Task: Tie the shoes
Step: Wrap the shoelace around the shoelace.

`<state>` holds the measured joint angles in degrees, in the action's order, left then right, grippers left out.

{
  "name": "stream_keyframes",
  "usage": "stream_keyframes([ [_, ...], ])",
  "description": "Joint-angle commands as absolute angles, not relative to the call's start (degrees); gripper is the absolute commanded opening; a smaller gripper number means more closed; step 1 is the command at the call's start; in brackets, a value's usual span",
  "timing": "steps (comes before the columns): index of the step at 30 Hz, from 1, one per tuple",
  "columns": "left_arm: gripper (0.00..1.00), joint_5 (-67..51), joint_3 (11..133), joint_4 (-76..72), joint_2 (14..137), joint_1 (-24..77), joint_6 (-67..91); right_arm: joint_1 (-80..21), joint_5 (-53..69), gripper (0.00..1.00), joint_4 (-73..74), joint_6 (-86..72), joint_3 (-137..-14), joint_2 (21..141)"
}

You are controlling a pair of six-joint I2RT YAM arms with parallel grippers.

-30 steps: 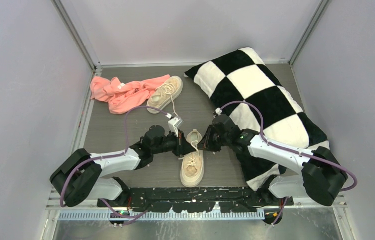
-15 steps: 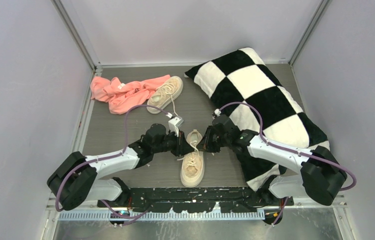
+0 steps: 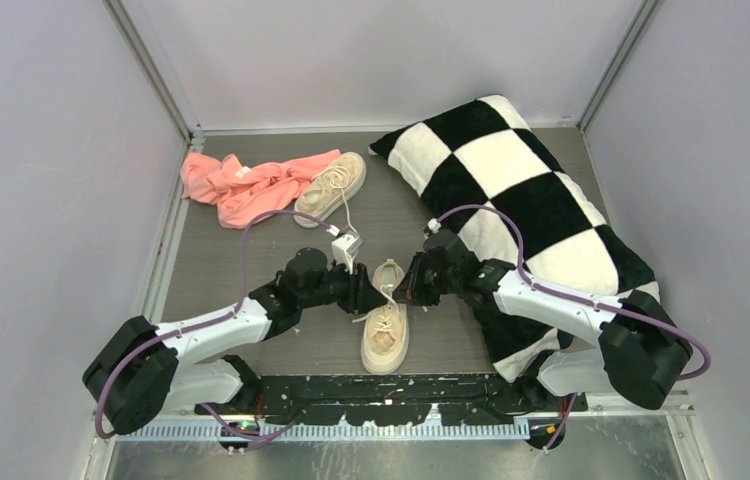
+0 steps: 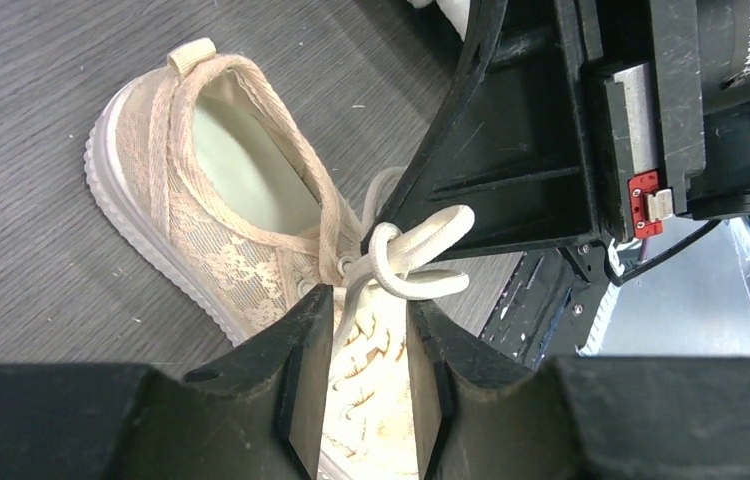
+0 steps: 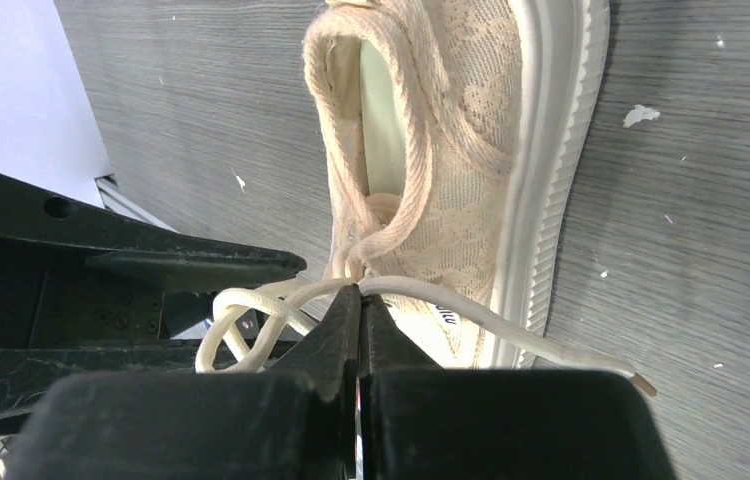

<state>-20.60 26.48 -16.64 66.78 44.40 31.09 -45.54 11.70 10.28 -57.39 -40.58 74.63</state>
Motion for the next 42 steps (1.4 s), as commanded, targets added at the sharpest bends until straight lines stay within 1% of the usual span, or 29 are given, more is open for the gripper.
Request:
stream_keyframes([
  [1,0.35,-20.57,27.26,-16.13,66.36,44.65,30.94,-45.69,12.26,0.01,8.37,-57.9,-40.57,74.57],
  [5,0.34,-19.94,27.53,-14.16,64.7,44.65,31.21,-45.65,12.22,0.01,8.46,-57.96,-40.49,74.1],
  [13,0.11,-16.9,24.39,-12.86,57.24,44.65,33.2,-45.7,12.3,0.01,8.37,-57.93,-40.66,74.46],
  [16,0.07,-18.12,23.83,-13.48,56.39,44.65,34.47,-45.7,12.56,0.01,8.0,-57.88,-40.96,74.7],
  [24,0.09,-21.95,22.53,-21.63,62.24,44.65,39.1,-45.7,13.35,0.01,8.51,-57.52,-42.24,75.16],
  [30,0.05,-24.72,21.79,-28.62,66.27,44.69,41.6,-45.7,12.83,0.01,8.9,-57.4,-42.17,74.85],
  [33,0.05,-25.61,21.86,-31.76,68.46,44.82,42.8,-45.75,13.01,0.01,8.86,-57.47,-42.15,75.04],
  [42,0.05,-24.45,22.32,-32.34,68.75,45.0,42.42,-45.7,12.88,0.01,9.11,-57.16,-42.12,74.4],
])
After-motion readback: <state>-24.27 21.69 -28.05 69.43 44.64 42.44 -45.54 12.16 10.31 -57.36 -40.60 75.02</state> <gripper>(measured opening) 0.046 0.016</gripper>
